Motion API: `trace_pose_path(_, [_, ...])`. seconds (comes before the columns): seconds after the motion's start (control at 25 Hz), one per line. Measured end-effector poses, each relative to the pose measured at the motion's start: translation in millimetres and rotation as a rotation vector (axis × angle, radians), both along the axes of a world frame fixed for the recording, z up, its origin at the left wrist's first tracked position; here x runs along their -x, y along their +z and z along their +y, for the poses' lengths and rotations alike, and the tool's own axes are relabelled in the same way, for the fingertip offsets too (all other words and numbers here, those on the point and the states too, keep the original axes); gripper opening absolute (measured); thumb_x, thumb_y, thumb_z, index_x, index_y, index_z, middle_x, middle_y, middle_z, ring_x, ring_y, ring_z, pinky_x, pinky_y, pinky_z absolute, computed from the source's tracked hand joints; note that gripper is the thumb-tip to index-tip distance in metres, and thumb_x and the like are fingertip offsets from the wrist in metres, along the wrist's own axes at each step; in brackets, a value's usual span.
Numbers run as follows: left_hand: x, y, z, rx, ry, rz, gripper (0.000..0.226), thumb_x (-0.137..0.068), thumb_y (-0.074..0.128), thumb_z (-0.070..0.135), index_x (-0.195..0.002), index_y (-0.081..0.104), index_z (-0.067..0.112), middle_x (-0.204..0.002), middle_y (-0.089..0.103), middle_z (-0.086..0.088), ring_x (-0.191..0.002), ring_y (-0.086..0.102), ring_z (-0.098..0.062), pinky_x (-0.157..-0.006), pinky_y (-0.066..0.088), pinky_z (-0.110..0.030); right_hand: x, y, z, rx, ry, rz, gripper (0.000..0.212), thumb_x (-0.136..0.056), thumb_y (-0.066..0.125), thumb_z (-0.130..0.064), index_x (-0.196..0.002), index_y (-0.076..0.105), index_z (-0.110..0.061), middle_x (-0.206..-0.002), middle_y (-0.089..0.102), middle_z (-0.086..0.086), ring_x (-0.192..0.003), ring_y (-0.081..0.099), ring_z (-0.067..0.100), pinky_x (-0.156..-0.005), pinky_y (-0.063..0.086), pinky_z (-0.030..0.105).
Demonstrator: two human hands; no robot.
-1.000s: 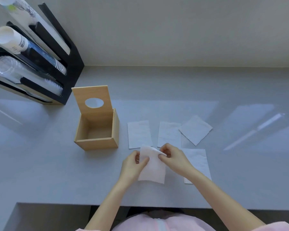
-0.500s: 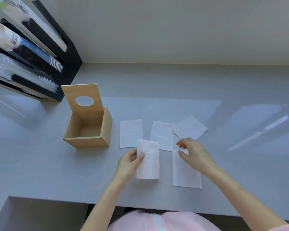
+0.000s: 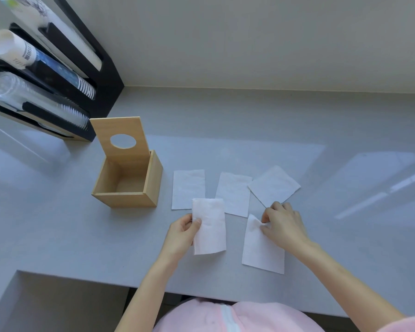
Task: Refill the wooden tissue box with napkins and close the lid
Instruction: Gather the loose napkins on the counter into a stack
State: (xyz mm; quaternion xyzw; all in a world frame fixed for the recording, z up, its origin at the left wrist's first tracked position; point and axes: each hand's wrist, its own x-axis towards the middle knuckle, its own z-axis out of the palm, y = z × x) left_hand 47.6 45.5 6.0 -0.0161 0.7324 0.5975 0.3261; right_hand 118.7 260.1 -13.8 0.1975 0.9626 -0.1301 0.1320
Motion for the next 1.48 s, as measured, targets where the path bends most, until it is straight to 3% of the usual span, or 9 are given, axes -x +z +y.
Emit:
trace_pose_path(0.12, [-1, 0, -4, 0.006, 0.018, -0.013, 0.02, -0.096, 0.045, 0.016, -0.088, 0.061, 0.025, -0.092, 0.068, 0.006, -0.084, 0.064, -0.008, -0.075, 0.051, -0.023, 1, 4, -3, 0.027, 0.031, 0.019, 0.005, -0.09, 0.044, -0.019, -0.093, 0.047, -0.021, -0.115, 0.056, 0.001, -0.113, 0.042, 0.022, -0.081, 0.027, 0.028])
trace_pose_path(0.2, [1, 0, -6, 0.014, 0.027, -0.019, 0.021, -0.096, 0.045, 0.016, -0.087, 0.062, 0.025, -0.092, 0.068, 0.004, -0.084, 0.064, -0.01, -0.076, 0.05, -0.024, 2, 10, -4, 0.076, 0.05, 0.032, 0.005, -0.09, 0.044, -0.018, -0.088, 0.04, -0.022, -0.108, 0.058, 0.0, -0.111, 0.044, 0.021, -0.08, 0.024, 0.026])
trace_pose_path(0.44, [8, 1, -3, -0.016, 0.003, -0.078, 0.023, -0.097, 0.041, 0.019, -0.09, 0.063, 0.02, -0.099, 0.068, -0.004, -0.092, 0.063, -0.018, -0.085, 0.047, -0.03, 10, 46, 0, 0.539, 0.019, 0.047, 0.009, -0.087, 0.054, -0.018, -0.082, 0.053, -0.026, -0.093, 0.062, -0.006, -0.092, 0.058, 0.015, -0.078, 0.044, 0.024])
trace_pose_path(0.56, [13, 3, 2, -0.07, -0.035, -0.164, 0.024, -0.097, 0.041, 0.02, -0.094, 0.064, 0.015, -0.094, 0.069, -0.002, -0.084, 0.065, -0.014, -0.073, 0.05, -0.025, 19, 68, -5, 0.695, 0.093, 0.025, 0.021, -0.087, 0.058, -0.018, -0.075, 0.054, -0.035, -0.082, 0.061, -0.015, -0.078, 0.057, 0.01, -0.073, 0.044, 0.019])
trace_pose_path(0.76, [20, 4, 9, -0.173, -0.167, -0.284, 0.032, -0.097, 0.039, 0.024, -0.104, 0.066, 0.008, -0.087, 0.067, -0.001, -0.071, 0.064, -0.01, -0.061, 0.051, -0.021, 39, 86, -15, 1.042, 0.059, -0.031, 0.018, -0.089, 0.059, -0.015, -0.082, 0.061, -0.031, -0.081, 0.064, -0.01, -0.076, 0.059, 0.004, -0.071, 0.043, 0.01])
trace_pose_path(0.92, [19, 8, 13, -0.203, -0.276, -0.317, 0.036, -0.095, 0.042, 0.031, -0.111, 0.064, 0.008, -0.084, 0.063, 0.003, -0.069, 0.06, -0.009, -0.06, 0.049, -0.02, 49, 78, -23, 0.972, 0.069, -0.082, 0.018, -0.087, 0.059, -0.016, -0.081, 0.06, -0.033, -0.083, 0.065, -0.01, -0.081, 0.059, 0.008, -0.077, 0.044, 0.019])
trace_pose_path(1.08, [17, 12, 14, -0.198, -0.25, -0.349, 0.033, -0.097, 0.037, 0.03, -0.098, 0.068, 0.019, -0.079, 0.067, 0.006, -0.066, 0.064, -0.007, -0.059, 0.05, -0.02, 53, 67, -26, 0.848, -0.011, 0.021, 0.022, -0.086, 0.059, -0.015, -0.08, 0.055, -0.036, -0.102, 0.067, 0.003, -0.091, 0.059, 0.015, -0.086, 0.049, 0.03])
trace_pose_path(1.36, [18, 10, 15, -0.216, -0.248, -0.372, 0.038, -0.098, 0.032, 0.037, -0.104, 0.065, 0.021, -0.084, 0.073, 0.007, -0.075, 0.068, -0.009, -0.065, 0.053, -0.024, 53, 57, -26, 0.831, -0.06, 0.076, 0.025, -0.085, 0.06, -0.015, -0.077, 0.054, -0.037, -0.096, 0.062, -0.001, -0.088, 0.058, 0.015, -0.081, 0.047, 0.028])
trace_pose_path(1.48, [18, 8, 14, -0.212, -0.252, -0.345, 0.032, -0.096, 0.04, 0.035, -0.102, 0.067, 0.019, -0.091, 0.072, 0.003, -0.08, 0.068, -0.011, -0.07, 0.054, -0.026, 54, 52, -26, 0.83, -0.087, 0.093, 0.017, -0.085, 0.06, -0.016, -0.084, 0.056, -0.032, -0.091, 0.061, -0.003, -0.085, 0.056, 0.014, -0.077, 0.045, 0.026])
